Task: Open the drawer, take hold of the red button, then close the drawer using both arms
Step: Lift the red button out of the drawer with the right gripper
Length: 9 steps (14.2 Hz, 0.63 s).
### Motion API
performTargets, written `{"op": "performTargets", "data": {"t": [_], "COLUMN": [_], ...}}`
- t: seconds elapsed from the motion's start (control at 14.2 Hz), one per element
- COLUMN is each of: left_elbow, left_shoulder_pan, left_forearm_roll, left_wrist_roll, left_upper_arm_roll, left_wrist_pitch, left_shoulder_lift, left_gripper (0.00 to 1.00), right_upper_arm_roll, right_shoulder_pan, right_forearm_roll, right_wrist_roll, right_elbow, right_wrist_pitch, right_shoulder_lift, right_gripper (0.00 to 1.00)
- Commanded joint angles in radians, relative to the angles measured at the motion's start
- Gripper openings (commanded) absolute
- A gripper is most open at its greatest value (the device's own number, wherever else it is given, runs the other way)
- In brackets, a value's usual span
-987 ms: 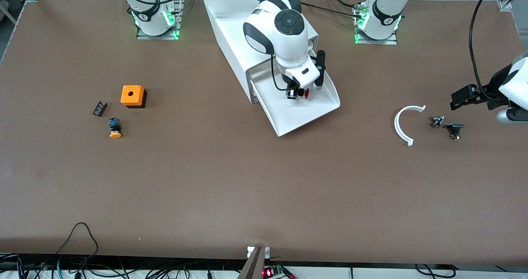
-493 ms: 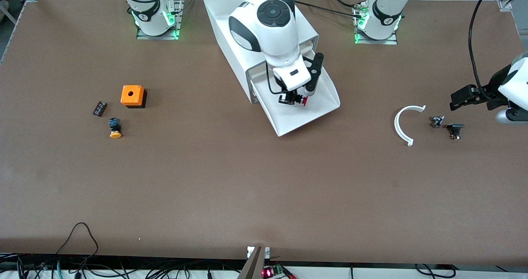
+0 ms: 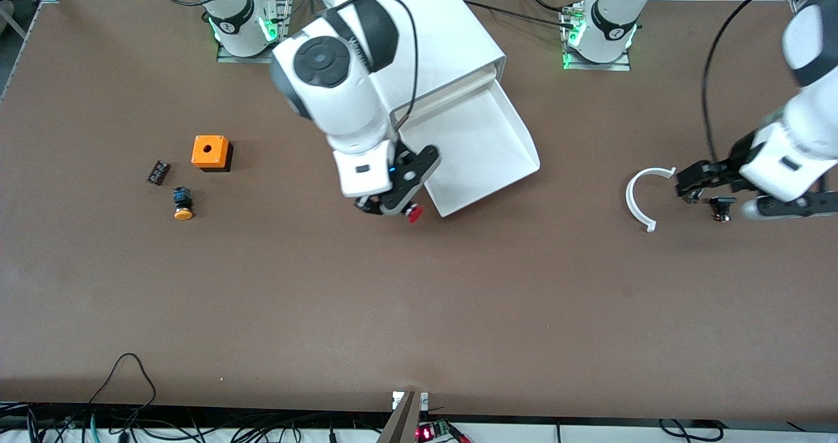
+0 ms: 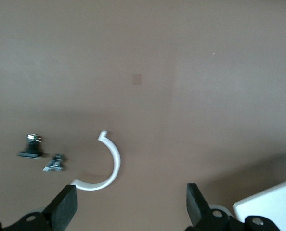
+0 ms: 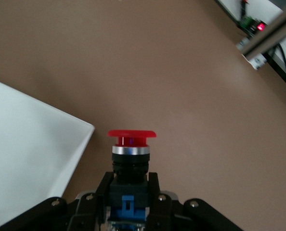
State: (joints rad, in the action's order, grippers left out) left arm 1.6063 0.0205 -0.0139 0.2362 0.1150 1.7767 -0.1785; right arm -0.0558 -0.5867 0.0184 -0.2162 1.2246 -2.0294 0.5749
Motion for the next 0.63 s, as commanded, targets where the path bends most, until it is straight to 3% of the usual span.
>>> {"op": "performTargets", "data": {"t": [0.0, 0.14, 0.42, 0.56], "left_elbow": [0.085, 0.142, 0.279, 0.291], "left_shoulder_pan": [-0.031, -0.031, -0.071, -0.095], "left_forearm_roll": [0.006, 0.002, 0.003, 0.003], "left_wrist_roll": [0.139, 0.221, 0.377, 0.464], "left_upper_arm_roll": [0.037, 0.06, 0.089, 0.115], "left_wrist_pitch": [0.107, 0.183, 0.404, 0.455], "left_shoulder_lift": [-0.002, -0.015, -0.056, -0.102], "left_gripper": [1.0, 1.0, 1.0, 1.0], "right_upper_arm_roll": [-0.019, -0.018, -0.016, -0.015], "right_shoulder_pan": [0.06, 0.091, 0.234, 0.298], "right_forearm_roll": [0.015, 0.006, 0.002, 0.002], "right_wrist_roll": [0.171, 0.279, 0.291, 0.294], "right_elbow": [0.166, 0.252, 0.413, 0.461], "right_wrist_pitch": [-0.006, 0.015, 0.031, 0.058], "right_shoulder_lift": [-0.111, -0.16, -0.227, -0.233], "right_gripper": [0.26, 0.26, 0.26, 0.26]}}
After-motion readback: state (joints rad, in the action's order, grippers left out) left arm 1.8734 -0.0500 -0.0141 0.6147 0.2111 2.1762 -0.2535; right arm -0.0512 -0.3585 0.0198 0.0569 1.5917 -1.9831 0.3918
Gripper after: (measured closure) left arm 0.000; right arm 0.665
